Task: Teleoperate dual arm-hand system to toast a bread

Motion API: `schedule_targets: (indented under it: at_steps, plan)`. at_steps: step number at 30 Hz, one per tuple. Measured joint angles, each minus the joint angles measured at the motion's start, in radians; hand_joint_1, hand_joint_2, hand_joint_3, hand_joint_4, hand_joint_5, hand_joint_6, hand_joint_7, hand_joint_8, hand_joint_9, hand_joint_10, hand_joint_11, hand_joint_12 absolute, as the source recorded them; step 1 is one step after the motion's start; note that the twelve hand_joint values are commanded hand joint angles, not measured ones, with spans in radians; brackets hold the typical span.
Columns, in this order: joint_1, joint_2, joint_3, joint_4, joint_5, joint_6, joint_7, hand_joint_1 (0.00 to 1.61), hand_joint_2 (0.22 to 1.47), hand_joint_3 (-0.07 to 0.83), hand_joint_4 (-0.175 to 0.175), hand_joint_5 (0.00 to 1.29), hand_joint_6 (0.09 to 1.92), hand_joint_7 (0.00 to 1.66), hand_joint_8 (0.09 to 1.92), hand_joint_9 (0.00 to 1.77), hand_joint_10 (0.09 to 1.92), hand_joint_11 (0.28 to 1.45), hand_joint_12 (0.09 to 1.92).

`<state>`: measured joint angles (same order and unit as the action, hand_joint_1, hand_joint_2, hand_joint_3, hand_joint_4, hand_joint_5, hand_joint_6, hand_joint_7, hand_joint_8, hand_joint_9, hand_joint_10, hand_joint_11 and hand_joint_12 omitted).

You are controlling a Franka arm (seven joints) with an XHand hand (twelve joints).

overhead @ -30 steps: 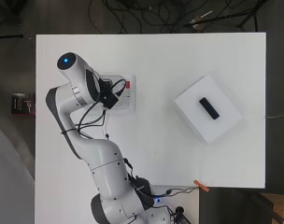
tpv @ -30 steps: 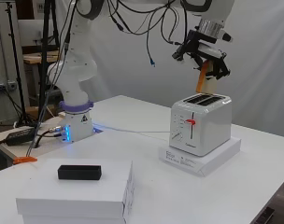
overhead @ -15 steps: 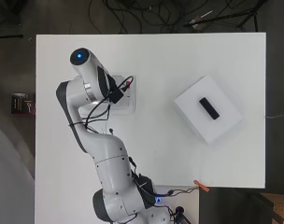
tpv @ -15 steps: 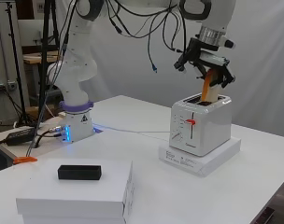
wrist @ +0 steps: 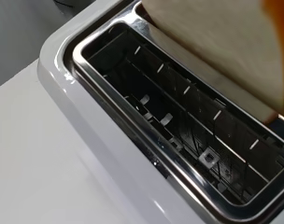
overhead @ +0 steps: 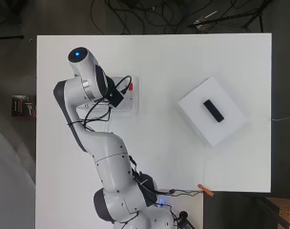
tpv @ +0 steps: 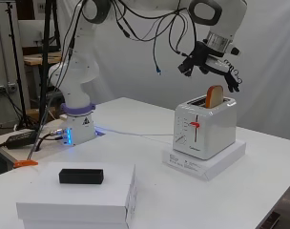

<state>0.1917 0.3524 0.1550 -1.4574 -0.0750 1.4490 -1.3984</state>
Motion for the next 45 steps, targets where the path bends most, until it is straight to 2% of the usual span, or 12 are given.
schedule_targets:
  at_steps: [7,13,17,18,19,21,27,30,33,37,39,45]
  plan:
    - [0.001,-0.017,-0.010,0.039,-0.008,0.017,0.145,0.00,0.96,0.018,0.006,0.14,0.09,0.28,0.09,0.41,0.09,0.47,0.09]
    - [-0.015,-0.091,-0.073,-0.152,-0.023,0.172,0.358,0.00,0.97,0.004,-0.039,0.24,0.09,0.40,0.09,0.54,0.09,0.49,0.09]
    - [-0.045,-0.152,-0.166,-0.272,0.034,0.275,0.400,0.00,0.98,-0.001,-0.083,0.24,0.09,0.56,0.09,0.80,0.09,0.60,0.09]
    - [-0.051,-0.156,-0.184,-0.296,0.050,0.281,0.378,0.00,1.01,-0.007,-0.103,0.25,0.09,0.79,0.38,1.04,0.47,0.72,0.61]
    - [-0.057,-0.158,-0.203,-0.310,0.065,0.286,0.355,0.00,1.04,-0.007,-0.118,0.27,0.09,0.94,0.91,1.21,1.03,0.85,1.18]
    - [-0.066,-0.167,-0.238,-0.319,0.081,0.303,0.328,0.00,1.06,-0.003,-0.133,0.29,0.09,1.01,1.54,1.29,1.67,0.95,1.73]
    - [-0.091,-0.164,-0.298,-0.404,0.107,0.385,0.292,0.02,1.07,0.000,-0.142,0.30,0.09,0.97,1.83,1.22,1.91,0.88,1.92]
    - [-0.103,-0.143,-0.322,-0.425,0.132,0.403,0.287,0.04,1.06,-0.001,-0.123,0.28,0.09,0.83,1.67,1.00,1.75,0.64,1.65]
    - [-0.113,-0.105,-0.333,-0.412,0.156,0.417,0.287,0.05,1.05,-0.001,-0.107,0.27,0.09,0.78,1.40,0.89,1.51,0.55,1.32]
    - [-0.116,-0.077,-0.327,-0.414,0.170,0.435,0.292,0.02,1.03,0.000,-0.083,0.25,0.09,0.80,0.22,0.89,0.29,0.63,0.20]
    - [-0.118,-0.070,-0.323,-0.411,0.172,0.440,0.283,0.02,1.02,-0.001,-0.069,0.25,0.09,0.72,0.09,0.85,0.09,0.61,0.09]
    - [-0.125,0.003,-0.305,-0.372,0.181,0.445,0.269,0.00,0.99,-0.011,-0.048,0.24,0.09,0.64,0.09,0.79,0.09,0.56,0.09]
